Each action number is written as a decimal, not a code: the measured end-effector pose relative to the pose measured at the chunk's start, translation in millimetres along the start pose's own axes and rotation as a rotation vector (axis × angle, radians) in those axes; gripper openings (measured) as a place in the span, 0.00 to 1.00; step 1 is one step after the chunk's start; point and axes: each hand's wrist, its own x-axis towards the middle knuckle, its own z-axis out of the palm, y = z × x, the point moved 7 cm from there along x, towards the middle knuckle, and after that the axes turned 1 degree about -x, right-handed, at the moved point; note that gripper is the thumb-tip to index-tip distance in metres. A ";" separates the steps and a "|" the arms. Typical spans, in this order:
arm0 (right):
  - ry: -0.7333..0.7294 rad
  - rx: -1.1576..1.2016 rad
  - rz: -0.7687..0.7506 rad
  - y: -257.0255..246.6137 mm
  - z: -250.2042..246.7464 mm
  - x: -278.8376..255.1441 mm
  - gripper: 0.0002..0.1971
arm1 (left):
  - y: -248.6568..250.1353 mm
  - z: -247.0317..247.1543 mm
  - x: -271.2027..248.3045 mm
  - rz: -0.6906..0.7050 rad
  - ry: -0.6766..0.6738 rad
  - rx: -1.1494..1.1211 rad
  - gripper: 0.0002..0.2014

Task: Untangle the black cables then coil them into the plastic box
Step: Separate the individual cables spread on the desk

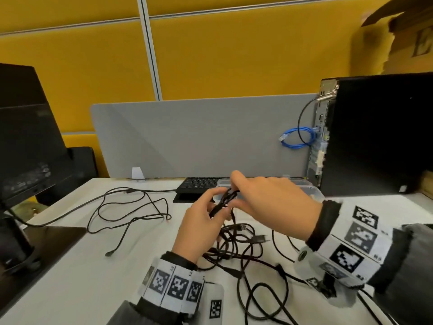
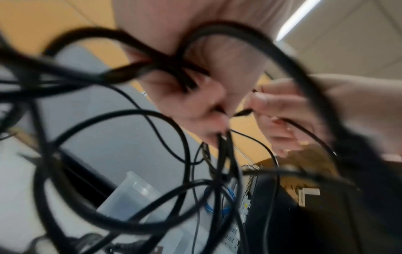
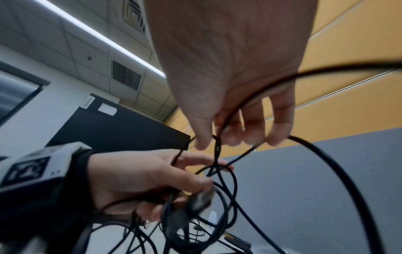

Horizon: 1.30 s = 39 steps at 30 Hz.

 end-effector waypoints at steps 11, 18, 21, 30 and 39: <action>-0.405 0.574 -0.079 11.6 -8.1 -1.6 0.13 | -12.4 12.1 -5.8 -0.160 -0.252 -0.514 0.11; 0.659 1.417 0.316 153.8 -108.8 -34.2 0.21 | -39.0 -26.2 1.0 -0.249 0.063 -0.511 0.11; 0.817 1.208 0.565 198.9 -89.6 -59.5 0.20 | -42.5 -36.2 2.7 -0.237 0.136 -0.529 0.09; 0.264 -0.009 0.108 50.9 -3.1 -17.4 0.25 | -30.1 -21.5 -1.1 -0.149 0.146 -0.484 0.06; 0.230 0.162 -0.062 14.8 -4.0 9.0 0.15 | -39.1 -21.8 2.0 -0.138 0.154 -0.474 0.07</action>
